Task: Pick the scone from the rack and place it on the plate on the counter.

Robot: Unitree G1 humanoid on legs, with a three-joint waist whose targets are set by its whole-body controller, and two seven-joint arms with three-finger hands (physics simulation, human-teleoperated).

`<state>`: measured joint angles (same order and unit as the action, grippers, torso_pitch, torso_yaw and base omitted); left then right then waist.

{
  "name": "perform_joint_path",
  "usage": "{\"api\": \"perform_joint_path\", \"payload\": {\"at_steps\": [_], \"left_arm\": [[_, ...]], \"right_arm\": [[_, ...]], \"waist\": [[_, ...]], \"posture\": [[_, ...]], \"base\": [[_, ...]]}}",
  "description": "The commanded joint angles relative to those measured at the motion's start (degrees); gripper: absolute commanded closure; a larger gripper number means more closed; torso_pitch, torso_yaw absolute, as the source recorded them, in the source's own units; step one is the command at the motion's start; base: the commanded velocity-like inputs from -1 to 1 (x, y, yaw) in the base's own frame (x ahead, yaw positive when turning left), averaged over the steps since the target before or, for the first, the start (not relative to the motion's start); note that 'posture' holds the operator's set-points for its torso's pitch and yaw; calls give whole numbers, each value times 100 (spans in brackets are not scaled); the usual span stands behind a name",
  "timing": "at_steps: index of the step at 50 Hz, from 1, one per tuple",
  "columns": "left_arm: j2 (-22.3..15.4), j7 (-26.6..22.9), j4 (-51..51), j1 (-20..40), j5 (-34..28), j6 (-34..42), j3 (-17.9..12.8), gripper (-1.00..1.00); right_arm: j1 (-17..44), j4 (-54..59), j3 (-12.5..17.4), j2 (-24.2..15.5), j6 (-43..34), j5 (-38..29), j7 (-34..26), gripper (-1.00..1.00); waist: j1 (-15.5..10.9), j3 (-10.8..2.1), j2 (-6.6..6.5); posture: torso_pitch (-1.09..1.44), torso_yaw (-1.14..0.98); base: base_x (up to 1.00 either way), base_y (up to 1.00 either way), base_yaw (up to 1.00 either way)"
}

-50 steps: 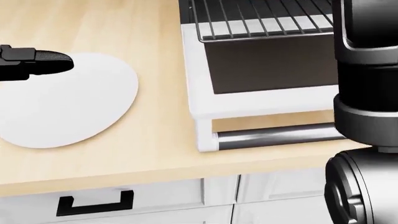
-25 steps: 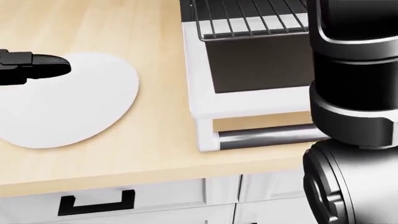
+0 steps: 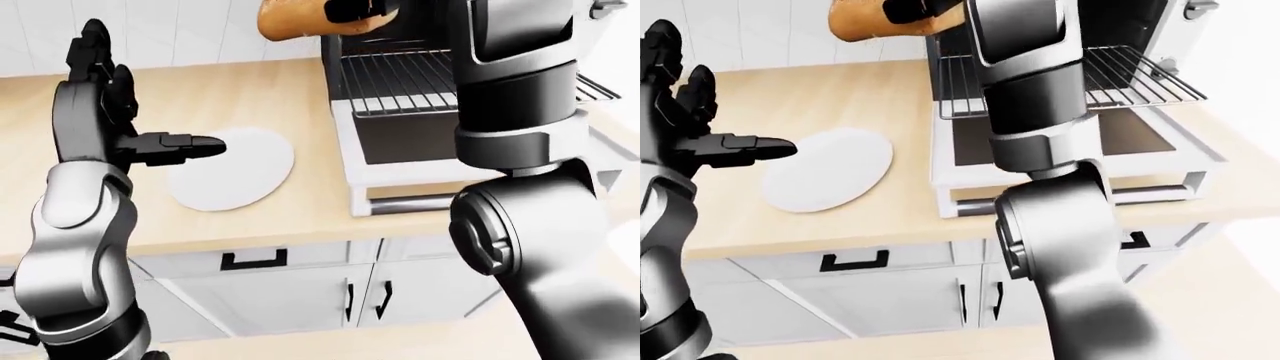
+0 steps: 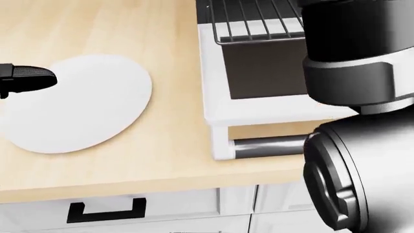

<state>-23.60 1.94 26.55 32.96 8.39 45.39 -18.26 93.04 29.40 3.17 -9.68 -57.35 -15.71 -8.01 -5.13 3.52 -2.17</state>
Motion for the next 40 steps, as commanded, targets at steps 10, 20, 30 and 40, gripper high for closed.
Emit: {"api": "perform_joint_path", "payload": {"at_steps": [10, 20, 30, 40], "left_arm": [[-133, 43, 619, -183, 194, 109, -312, -100], [-200, 86, 671, -205, 275, 171, -350, -100], [-245, 105, 742, -232, 299, 247, -384, -100], [-286, 103, 869, -275, 330, 352, -450, -100]], "right_arm": [[741, 799, -35, 16, 885, 428, 280, 100], [994, 1281, -50, 142, 1211, 626, 321, 100], [1032, 2356, -99, 374, 2514, 676, 367, 100], [1197, 3354, -3, 574, 3290, 797, 559, 100]], "waist": [[-292, -177, -45], [-689, -201, -87], [-1109, -254, -175], [-1498, -320, -237]], "posture": [[0, 22], [0, 27], [0, 32], [0, 37]], "base": [[0, 0, 0], [0, 0, 0], [0, 0, 0], [0, 0, 0]]}}
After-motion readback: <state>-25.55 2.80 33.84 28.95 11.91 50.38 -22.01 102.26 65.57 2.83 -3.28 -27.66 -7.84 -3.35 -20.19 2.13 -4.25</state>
